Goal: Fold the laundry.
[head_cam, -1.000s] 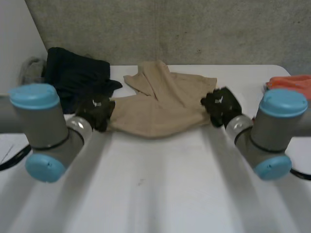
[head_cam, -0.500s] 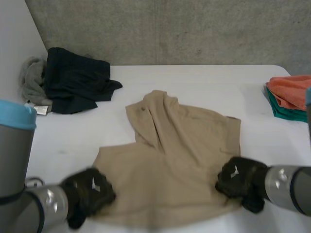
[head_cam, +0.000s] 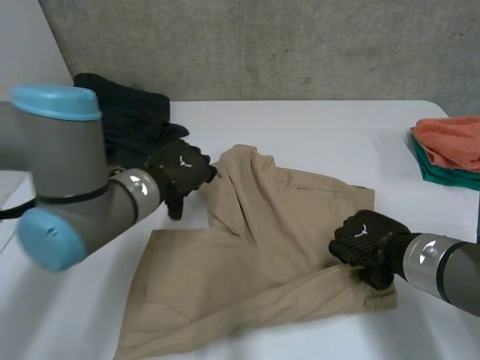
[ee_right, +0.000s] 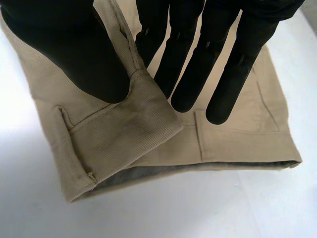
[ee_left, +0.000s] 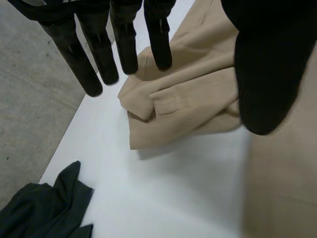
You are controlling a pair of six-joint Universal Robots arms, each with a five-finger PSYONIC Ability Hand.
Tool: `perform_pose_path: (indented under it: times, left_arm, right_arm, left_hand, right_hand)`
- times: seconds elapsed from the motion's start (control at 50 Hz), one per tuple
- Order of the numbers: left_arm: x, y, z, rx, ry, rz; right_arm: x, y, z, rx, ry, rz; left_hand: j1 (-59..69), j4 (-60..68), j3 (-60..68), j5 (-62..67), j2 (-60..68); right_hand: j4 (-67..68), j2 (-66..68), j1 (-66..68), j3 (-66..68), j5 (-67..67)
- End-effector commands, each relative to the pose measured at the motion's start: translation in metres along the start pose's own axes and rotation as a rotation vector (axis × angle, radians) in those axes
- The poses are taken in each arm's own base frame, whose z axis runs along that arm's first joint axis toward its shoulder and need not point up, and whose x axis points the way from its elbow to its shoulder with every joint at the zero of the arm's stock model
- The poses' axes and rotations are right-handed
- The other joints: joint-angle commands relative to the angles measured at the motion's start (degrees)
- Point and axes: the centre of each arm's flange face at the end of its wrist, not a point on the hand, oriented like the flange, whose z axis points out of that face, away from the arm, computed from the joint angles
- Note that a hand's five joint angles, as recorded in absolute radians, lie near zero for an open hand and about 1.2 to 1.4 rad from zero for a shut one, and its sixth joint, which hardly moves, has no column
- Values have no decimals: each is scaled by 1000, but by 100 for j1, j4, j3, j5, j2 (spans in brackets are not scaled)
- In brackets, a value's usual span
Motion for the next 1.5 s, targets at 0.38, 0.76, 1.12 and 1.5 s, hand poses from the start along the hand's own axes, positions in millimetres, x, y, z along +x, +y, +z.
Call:
perform_pose_path:
  times: [0.38, 0.76, 1.12, 1.5]
  left_arm:
    - [11, 57, 124, 27, 52, 66]
    - [-15, 54, 67, -392, -139, 112]
    - [-40, 43, 76, -156, -110, -132]
    - [-26, 73, 97, -163, -39, -129]
  right_arm:
    - [-1, 2, 16, 84, 88, 78]
    - [-13, -1, 17, 96, 66, 65]
    - [-18, -1, 17, 94, 72, 64]
    - [-17, 3, 20, 87, 75, 66]
  left_hand:
    - [3811, 3912, 3939, 3909, 3934]
    - [3285, 3387, 3414, 3384, 3409]
    - [1884, 1985, 2012, 1982, 2007]
    - [1347, 1448, 1475, 1445, 1470]
  right_hand:
    - [1151, 1316, 1666, 1189, 1170]
    - [1151, 1316, 1666, 1189, 1170]
    - [1151, 1316, 1666, 1189, 1170]
    - [1151, 1316, 1666, 1189, 1170]
